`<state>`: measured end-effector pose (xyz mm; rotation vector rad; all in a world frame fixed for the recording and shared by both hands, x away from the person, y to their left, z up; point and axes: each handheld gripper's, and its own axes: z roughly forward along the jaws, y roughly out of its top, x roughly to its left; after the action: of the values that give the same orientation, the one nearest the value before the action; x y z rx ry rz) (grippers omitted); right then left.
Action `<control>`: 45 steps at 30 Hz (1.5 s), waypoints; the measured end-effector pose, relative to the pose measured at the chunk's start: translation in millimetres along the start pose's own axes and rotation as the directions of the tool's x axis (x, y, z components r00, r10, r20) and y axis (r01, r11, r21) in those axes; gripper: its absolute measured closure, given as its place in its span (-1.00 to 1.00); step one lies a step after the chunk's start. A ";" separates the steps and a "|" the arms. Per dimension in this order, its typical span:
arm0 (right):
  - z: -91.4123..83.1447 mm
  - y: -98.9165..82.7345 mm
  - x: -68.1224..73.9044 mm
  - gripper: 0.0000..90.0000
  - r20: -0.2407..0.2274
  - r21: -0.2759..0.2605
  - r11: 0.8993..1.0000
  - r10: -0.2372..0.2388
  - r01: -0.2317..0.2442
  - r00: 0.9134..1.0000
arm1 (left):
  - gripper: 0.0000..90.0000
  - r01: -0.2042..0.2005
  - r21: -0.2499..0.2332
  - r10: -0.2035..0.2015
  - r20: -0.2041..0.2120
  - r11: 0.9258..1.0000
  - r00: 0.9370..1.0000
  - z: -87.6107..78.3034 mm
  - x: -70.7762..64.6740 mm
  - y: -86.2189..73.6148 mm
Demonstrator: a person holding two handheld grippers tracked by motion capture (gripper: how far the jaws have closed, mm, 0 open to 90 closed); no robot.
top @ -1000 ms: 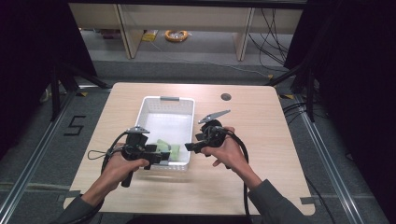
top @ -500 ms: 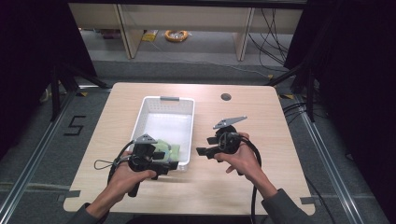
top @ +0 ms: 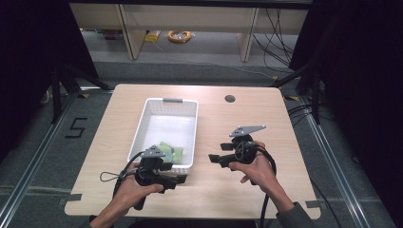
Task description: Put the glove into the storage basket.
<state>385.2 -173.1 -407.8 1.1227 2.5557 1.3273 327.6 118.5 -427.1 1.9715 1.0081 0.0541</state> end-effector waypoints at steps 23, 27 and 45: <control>-20.0 -43.3 -4.9 -0.39 -0.006 -0.060 0.998 0.028 -0.028 1.000 | -0.54 -0.032 -0.036 0.033 0.022 0.999 0.999 5.0 -9.4 -21.7; -21.0 -51.6 -1.5 -0.44 -0.005 -0.052 0.997 0.053 -0.053 0.999 | -0.55 -0.036 -0.041 0.037 0.034 0.999 0.999 8.5 -11.0 -28.7; -18.5 -90.3 -1.9 -0.52 -0.046 -0.075 0.996 0.040 -0.043 0.998 | -0.57 -0.032 -0.022 0.032 0.011 0.999 0.999 19.0 -8.0 -65.2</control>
<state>327.8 -220.2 -462.4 1.1513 2.5024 1.4614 288.9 117.6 -483.4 1.9662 0.9648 0.0711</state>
